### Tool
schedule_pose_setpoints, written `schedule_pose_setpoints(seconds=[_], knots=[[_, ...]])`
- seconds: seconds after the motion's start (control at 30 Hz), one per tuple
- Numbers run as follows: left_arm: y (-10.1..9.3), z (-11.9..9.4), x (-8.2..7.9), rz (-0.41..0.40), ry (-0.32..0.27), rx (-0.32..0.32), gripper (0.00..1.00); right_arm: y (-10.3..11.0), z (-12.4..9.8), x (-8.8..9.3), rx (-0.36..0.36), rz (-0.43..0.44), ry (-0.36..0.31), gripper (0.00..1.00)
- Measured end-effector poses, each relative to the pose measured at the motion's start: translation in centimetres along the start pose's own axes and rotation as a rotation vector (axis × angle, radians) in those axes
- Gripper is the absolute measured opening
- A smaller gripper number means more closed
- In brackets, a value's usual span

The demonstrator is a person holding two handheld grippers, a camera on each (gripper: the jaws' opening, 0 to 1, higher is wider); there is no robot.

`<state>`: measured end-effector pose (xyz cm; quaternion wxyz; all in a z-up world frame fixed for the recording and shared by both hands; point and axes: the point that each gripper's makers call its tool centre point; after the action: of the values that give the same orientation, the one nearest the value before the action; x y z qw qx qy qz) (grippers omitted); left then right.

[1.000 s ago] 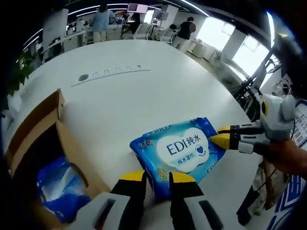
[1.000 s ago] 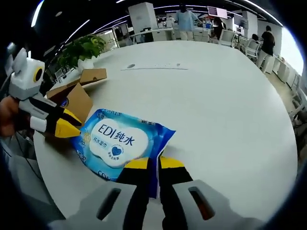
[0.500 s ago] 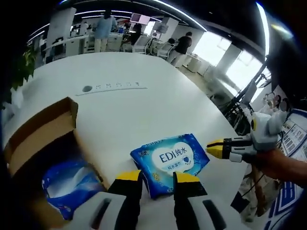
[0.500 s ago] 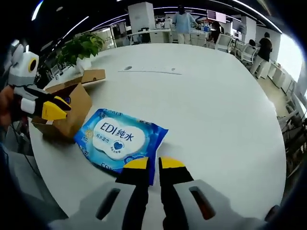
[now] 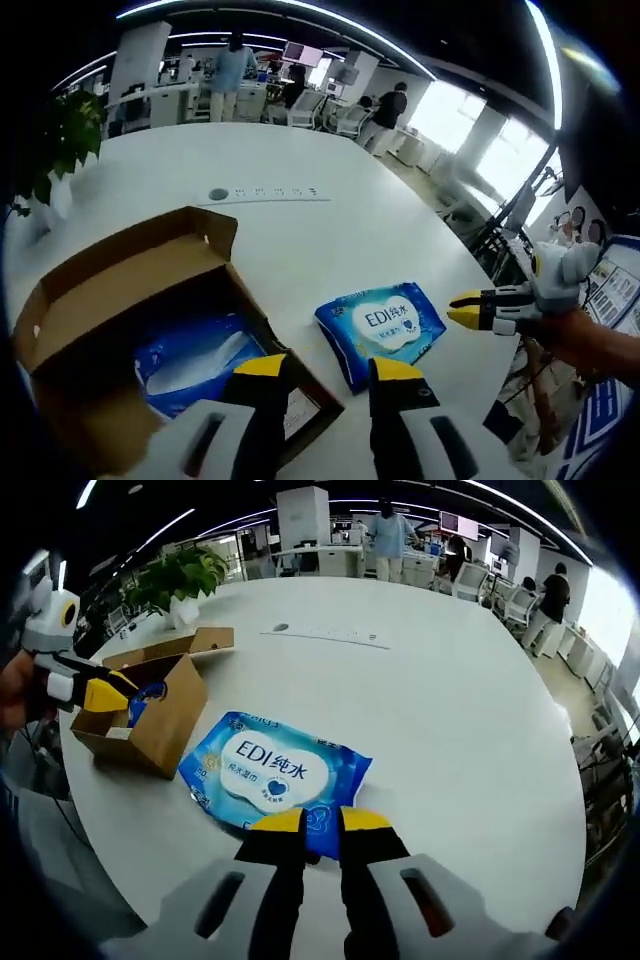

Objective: Operate the shoe box by opening the lid, removing the specified soft item, and placing it in the target area until the item is outside and the box remains undamaged.

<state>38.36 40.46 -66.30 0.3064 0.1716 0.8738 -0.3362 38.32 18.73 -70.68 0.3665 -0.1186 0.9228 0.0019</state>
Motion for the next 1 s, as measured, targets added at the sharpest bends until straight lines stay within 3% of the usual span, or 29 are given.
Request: schedule_pose_setpoints(seconds=[0.3,0.67,1.0], knots=[[3.3,-4.8,0.6,-0.001,-0.047,-0.036,0.34,3.4,-0.5,-1.7,-0.047,0.014,-0.023,0.15],[8.7,-11.0,3.7,-0.052,-0.078,-0.127,0.35,9.0,-0.4,-3.6,-0.123,0.002,-0.048,0.18],[10.9,-15.0,4.8,-0.070,-0.119,-0.161,0.38,13.6,-0.4,-5.0,-0.186,-0.018,-0.063,0.23]])
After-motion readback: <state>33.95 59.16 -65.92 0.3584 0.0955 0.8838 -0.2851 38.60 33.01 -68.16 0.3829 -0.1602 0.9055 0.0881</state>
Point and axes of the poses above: the point that each gripper's makers call its tool centre point, and the gripper's own axes: z roughly forward along the fingers, y roughly to its left, x roughly out of its underside, and after that the axes turned 12 degrees about x, right-handed
